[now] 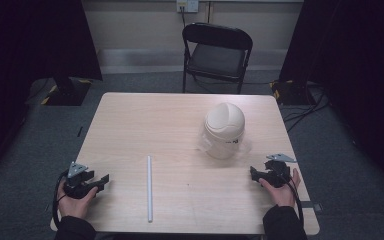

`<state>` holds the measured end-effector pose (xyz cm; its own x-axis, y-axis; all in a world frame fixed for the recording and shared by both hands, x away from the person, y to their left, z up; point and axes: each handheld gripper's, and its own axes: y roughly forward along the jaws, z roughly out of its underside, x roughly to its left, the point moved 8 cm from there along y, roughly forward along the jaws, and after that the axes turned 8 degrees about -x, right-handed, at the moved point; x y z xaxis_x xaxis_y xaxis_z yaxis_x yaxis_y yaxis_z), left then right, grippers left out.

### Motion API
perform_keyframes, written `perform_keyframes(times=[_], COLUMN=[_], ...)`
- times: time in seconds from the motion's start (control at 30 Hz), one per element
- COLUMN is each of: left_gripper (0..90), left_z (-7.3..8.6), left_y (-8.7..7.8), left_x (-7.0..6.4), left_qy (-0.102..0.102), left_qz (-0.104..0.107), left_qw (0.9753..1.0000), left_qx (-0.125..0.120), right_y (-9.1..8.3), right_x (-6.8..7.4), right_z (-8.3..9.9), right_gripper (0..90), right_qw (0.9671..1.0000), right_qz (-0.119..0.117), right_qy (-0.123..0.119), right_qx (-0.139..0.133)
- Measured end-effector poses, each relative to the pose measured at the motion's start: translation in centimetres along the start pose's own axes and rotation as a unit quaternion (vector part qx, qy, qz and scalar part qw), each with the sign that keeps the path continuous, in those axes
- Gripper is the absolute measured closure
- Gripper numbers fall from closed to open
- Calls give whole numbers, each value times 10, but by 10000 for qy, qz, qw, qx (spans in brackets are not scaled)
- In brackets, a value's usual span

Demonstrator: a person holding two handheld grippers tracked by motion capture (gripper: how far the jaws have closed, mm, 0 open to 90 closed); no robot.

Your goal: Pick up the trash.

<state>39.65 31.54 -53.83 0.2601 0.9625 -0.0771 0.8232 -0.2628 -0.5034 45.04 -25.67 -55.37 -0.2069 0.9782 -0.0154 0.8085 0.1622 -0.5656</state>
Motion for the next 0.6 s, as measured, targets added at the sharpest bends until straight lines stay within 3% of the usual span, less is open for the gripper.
perform_keyframes(times=[0.17,0.33,0.47,0.53,0.6], left_gripper=[386,378,376,388,388], left_z=[-29,-48,-66,-81,-87], left_y=[-11,-15,-16,-17,-17], left_x=[-18,-35,-48,-56,-59], left_qy=[158,266,345,285,278], left_qz=[198,363,462,587,629], left_qw=[9981,9953,9924,9889,9875], left_qx=[-566,-853,-1087,-1333,-1415], right_y=[0,0,0,0,0], right_x=[0,0,0,0,0], right_z=[0,0,0,0,0], right_gripper=[135,135,135,135,135], right_qw=[10000,10000,10000,10000,10000], right_qz=[7,38,44,45,45], right_qy=[5,23,26,28,27], right_qx=[-3,-5,-5,-5,-5])
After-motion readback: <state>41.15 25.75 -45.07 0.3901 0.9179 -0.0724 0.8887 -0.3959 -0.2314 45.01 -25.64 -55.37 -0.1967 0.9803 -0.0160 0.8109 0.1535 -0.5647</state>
